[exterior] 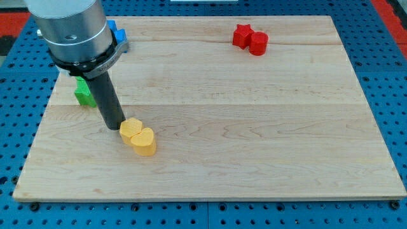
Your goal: Point your arm to the red star
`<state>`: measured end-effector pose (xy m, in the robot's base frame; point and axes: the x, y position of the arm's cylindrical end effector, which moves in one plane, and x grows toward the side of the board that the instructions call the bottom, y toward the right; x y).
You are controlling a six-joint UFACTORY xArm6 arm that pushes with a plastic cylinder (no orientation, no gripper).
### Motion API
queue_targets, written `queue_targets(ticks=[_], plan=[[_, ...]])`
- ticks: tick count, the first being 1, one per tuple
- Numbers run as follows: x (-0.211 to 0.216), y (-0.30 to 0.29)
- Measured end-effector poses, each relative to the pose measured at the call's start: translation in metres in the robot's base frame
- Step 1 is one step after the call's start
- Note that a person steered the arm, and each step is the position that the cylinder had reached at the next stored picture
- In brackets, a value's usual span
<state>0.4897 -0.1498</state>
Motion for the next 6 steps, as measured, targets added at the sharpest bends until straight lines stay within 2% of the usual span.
queue_targets(ticks=[2, 4, 5, 6], plan=[[-0.044, 0.037], [-0.104, 0.258], [-0.18, 0.324], [-0.253, 0.328]])
